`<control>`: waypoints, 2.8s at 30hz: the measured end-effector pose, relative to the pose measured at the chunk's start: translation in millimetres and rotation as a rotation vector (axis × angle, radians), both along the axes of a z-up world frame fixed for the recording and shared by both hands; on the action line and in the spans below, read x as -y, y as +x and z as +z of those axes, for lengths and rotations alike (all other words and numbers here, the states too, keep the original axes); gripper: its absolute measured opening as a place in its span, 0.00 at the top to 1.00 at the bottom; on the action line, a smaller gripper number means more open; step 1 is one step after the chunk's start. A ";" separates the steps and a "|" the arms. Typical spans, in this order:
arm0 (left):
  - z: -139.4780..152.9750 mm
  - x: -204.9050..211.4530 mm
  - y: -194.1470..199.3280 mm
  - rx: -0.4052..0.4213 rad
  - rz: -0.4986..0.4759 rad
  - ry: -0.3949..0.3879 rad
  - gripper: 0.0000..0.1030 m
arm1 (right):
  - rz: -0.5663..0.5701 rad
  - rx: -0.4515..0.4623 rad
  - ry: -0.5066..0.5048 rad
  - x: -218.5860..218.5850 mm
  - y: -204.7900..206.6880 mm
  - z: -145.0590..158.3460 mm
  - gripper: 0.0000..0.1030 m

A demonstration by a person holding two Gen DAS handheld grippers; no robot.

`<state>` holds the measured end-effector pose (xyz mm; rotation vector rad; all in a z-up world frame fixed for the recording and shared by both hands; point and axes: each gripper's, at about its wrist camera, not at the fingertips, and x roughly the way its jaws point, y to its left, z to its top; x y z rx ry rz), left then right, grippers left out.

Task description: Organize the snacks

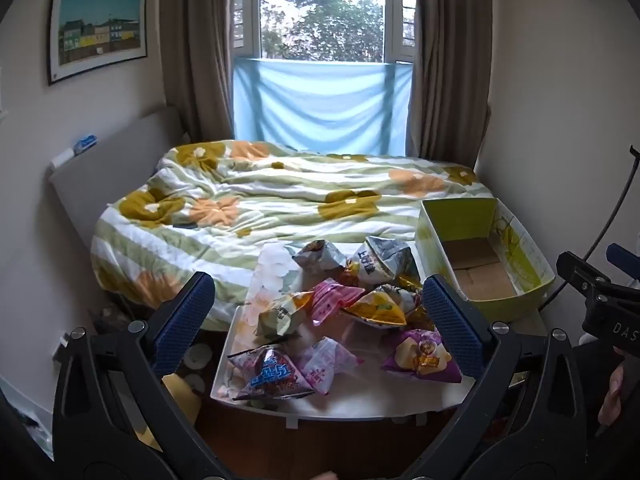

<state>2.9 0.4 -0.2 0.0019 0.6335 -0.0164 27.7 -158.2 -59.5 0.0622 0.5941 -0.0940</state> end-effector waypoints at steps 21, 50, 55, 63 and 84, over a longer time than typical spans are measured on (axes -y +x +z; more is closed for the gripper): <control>-1.4 1.6 -1.2 0.059 -0.013 0.003 0.00 | -0.026 -0.003 -0.013 -3.0 0.6 -1.4 0.00; -0.9 3.6 3.0 0.051 -0.001 0.025 0.00 | -0.025 -0.003 -0.008 -4.8 1.8 0.6 0.00; 0.5 5.0 4.2 0.049 -0.003 0.025 0.00 | -0.025 -0.005 -0.007 -6.2 2.3 0.1 0.00; 1.3 5.2 4.7 0.042 -0.005 0.022 0.01 | -0.022 -0.010 -0.005 -11.1 6.6 0.9 0.00; -1.4 3.7 4.0 0.038 -0.004 0.018 0.00 | -0.022 -0.013 0.003 -12.0 7.6 0.9 0.00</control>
